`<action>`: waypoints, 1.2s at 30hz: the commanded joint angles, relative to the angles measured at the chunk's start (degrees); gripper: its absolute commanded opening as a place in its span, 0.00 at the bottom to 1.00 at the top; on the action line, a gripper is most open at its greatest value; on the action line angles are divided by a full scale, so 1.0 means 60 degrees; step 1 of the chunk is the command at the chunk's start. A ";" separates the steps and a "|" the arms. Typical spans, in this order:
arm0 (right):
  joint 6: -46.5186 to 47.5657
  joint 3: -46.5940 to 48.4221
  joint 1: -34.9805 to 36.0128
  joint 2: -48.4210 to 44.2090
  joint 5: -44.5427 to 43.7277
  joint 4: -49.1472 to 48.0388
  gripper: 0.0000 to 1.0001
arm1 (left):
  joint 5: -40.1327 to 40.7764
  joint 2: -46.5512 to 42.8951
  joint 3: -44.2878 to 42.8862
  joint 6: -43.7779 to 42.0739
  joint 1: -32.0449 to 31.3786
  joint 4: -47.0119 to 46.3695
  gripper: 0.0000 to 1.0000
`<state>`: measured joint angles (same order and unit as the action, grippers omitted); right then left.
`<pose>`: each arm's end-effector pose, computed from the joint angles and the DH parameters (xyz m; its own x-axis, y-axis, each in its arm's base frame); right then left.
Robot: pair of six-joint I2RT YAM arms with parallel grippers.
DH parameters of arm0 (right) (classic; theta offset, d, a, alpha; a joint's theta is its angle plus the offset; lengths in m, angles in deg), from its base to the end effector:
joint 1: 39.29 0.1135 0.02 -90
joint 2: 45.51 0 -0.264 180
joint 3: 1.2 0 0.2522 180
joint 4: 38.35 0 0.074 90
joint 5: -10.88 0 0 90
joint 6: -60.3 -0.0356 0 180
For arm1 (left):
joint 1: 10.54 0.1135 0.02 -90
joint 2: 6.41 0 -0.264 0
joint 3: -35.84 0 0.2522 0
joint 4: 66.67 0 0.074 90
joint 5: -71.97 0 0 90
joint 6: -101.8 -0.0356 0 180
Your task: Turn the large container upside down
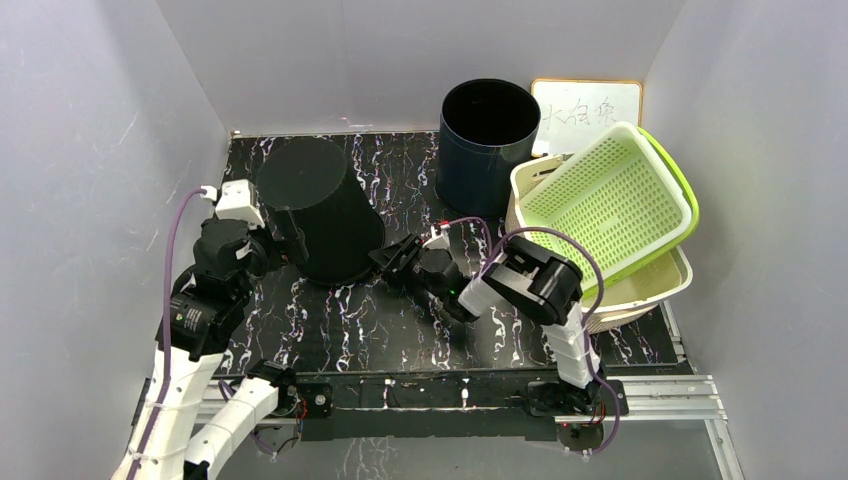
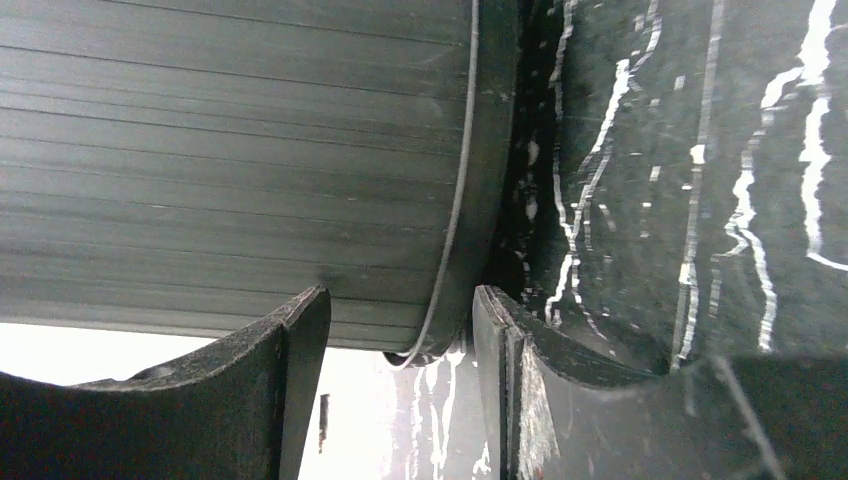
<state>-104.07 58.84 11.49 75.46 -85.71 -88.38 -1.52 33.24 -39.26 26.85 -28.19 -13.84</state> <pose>0.2471 0.2963 0.0988 -0.7047 0.6495 -0.2855 -0.0730 0.3338 0.9398 0.1225 -0.0284 0.3959 -0.2833 -0.1711 -0.9437 -0.0428 0.9852 -0.1658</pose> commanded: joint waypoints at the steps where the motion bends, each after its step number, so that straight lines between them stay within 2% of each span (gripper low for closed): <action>1: 0.0587 0.0436 0.0039 -0.0976 -0.0957 0.3093 0.53 | -0.0035 -0.0154 0.0137 0.0019 -0.0008 -0.0112 0.98; 4: 0.0853 0.0935 0.0061 -0.1108 -0.1130 0.4721 0.54 | -0.0075 -0.0143 0.0167 0.0027 -0.0004 -0.0121 0.98; 8: 0.1026 0.1020 0.0098 -0.1248 -0.1301 0.5524 0.54 | -0.0068 -0.0184 0.0185 0.0026 -0.0006 -0.0078 0.98; 16: 0.3416 0.2978 0.0552 -0.1247 -0.1821 0.7729 0.54 | 0.0093 0.0039 -0.0440 -0.0162 -0.0003 0.0513 0.99; 20: 0.4566 0.5330 0.0603 -0.0256 -0.1822 0.8672 0.54 | -0.0471 -0.0109 -0.1015 -0.0152 -0.0003 0.0516 0.98; 24: 0.5387 0.8331 0.0599 0.1541 -0.0859 0.9345 0.54 | -0.1517 -0.0409 -0.1702 -0.0149 -0.0010 0.0136 0.98; 28: 0.5905 1.1021 0.0567 0.3434 -0.0025 0.8729 0.55 | -0.1890 -0.0829 -0.1657 -0.0457 -0.0003 -0.0434 0.98; 31: 0.6063 1.2398 0.0491 0.4128 0.0147 0.8798 0.58 | -0.1770 -0.0716 -0.1613 -0.0563 -0.0003 -0.0291 0.99; 33: 0.6268 1.2227 0.0465 0.3808 -0.0074 0.8784 0.59 | -0.1683 -0.0542 -0.1560 -0.0581 -0.0005 -0.0080 0.98; 36: 0.6393 0.9898 0.0458 0.2343 -0.0545 0.7806 0.60 | -0.1403 -0.0459 -0.1262 -0.0434 -0.0003 -0.0050 0.98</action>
<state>-69.06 128.11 14.90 99.59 -86.50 -34.22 -10.59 28.59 -48.31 24.64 -28.16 -14.91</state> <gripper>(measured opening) 0.597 0.984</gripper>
